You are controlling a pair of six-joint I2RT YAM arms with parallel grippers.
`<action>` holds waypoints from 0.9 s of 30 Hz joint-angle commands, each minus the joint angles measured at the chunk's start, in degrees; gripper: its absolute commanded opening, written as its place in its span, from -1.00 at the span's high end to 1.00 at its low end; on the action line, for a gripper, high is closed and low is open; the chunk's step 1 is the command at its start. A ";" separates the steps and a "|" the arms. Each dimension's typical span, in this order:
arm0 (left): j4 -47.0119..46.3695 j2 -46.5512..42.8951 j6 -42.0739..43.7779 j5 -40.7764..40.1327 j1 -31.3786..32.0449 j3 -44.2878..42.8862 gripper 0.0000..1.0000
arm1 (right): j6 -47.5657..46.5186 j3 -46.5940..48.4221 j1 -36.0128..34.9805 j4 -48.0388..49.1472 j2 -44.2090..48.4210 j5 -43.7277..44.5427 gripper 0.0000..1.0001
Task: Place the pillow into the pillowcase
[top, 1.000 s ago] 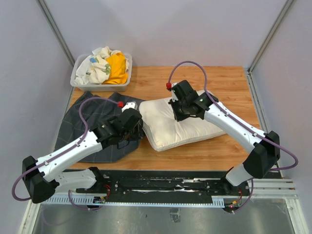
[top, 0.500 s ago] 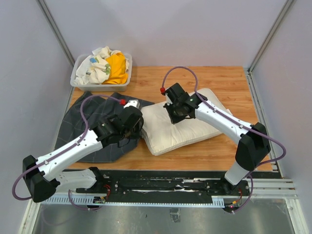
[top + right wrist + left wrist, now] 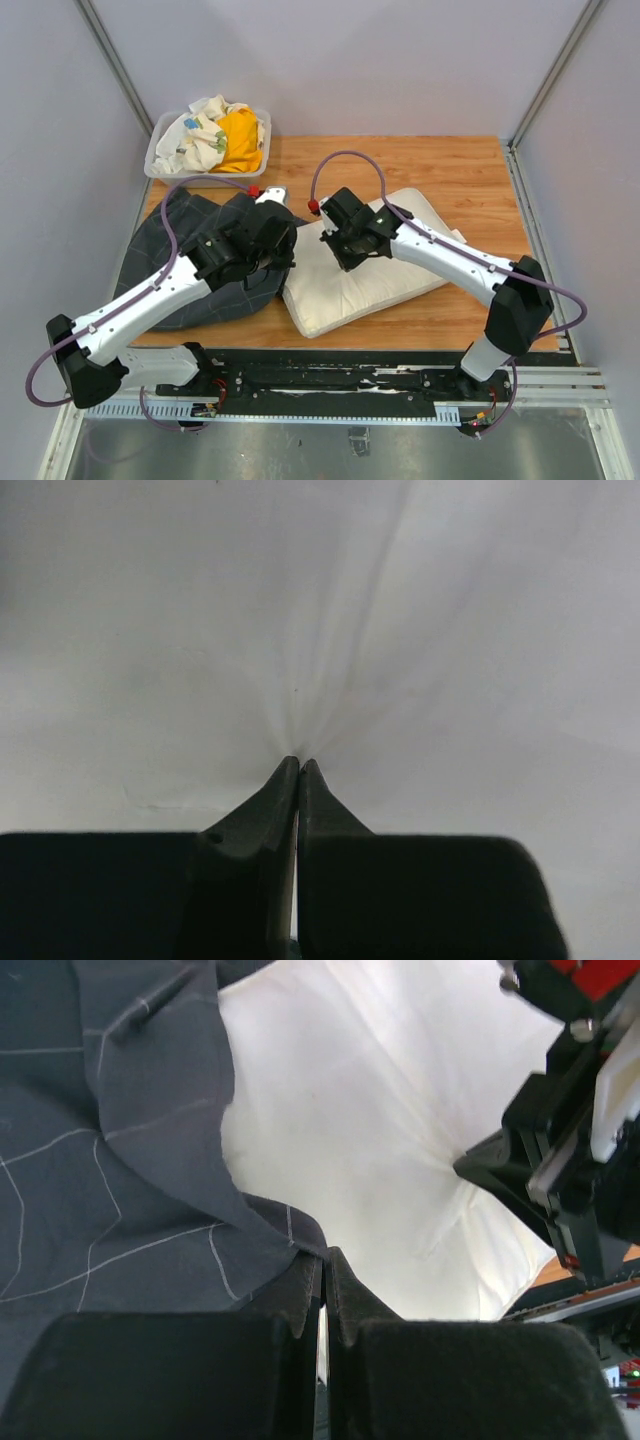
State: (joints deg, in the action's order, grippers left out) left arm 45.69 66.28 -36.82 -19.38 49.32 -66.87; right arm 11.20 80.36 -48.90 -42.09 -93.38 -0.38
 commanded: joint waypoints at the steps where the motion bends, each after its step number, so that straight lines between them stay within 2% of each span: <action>1: 0.14 0.55 1.52 -1.52 -0.01 -1.51 0.99 | 0.04 -3.09 -1.81 0.17 5.43 -0.95 0.99; 5: -2.34 -0.09 0.95 2.78 -0.01 0.22 0.99 | 1.28 -5.52 -1.63 4.66 5.81 -1.66 0.98; 16: -6.34 -4.29 0.59 10.65 -0.01 3.20 1.00 | 5.29 10.72 1.92 5.82 -8.59 1.30 0.99; 27: -5.52 -5.54 0.96 12.17 -0.01 5.60 0.99 | 9.49 15.96 9.75 7.21 -10.16 3.45 0.99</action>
State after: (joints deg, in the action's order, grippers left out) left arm 41.60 62.26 -36.21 -9.91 49.25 -62.92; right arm 18.28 93.36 -43.00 -38.68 -104.33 0.32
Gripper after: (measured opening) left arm 0.014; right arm 0.009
